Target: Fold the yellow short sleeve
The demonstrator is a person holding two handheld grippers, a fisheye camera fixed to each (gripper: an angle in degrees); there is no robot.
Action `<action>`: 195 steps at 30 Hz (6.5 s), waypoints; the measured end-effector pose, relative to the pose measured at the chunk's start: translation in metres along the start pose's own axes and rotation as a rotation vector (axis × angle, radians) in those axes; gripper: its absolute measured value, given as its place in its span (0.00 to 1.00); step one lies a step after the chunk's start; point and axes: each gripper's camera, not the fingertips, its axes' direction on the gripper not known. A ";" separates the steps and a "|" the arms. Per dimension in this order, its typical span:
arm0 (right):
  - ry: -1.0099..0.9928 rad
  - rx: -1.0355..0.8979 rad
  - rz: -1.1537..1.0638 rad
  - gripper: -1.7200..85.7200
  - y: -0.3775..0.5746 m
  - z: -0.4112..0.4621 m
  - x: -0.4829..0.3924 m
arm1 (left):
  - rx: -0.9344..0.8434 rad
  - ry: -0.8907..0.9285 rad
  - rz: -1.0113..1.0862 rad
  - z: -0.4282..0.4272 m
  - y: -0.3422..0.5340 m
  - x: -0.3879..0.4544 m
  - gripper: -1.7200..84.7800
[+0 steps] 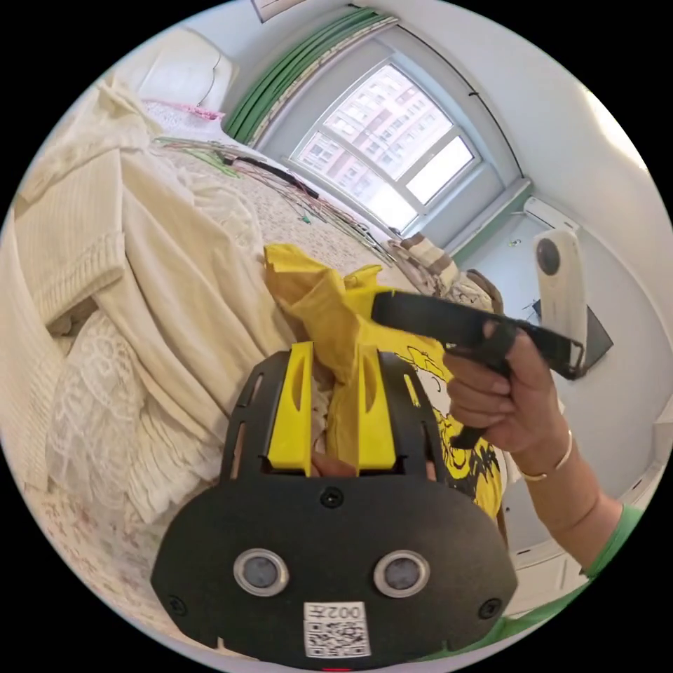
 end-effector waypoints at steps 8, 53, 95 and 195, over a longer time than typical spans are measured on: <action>0.237 0.038 0.047 0.11 -0.043 -0.021 0.007 | 0.078 -0.102 0.013 0.005 0.014 -0.009 0.01; 0.097 0.087 -0.052 0.01 -0.136 0.011 0.067 | 0.290 -0.307 0.077 0.021 0.130 0.073 0.01; 0.143 -0.036 0.075 0.01 0.129 0.085 0.116 | -0.126 -0.539 0.510 0.118 0.222 0.209 0.01; 0.612 0.396 0.864 0.02 0.945 -0.034 -0.046 | -0.129 -0.094 0.045 -0.189 0.298 -0.030 0.01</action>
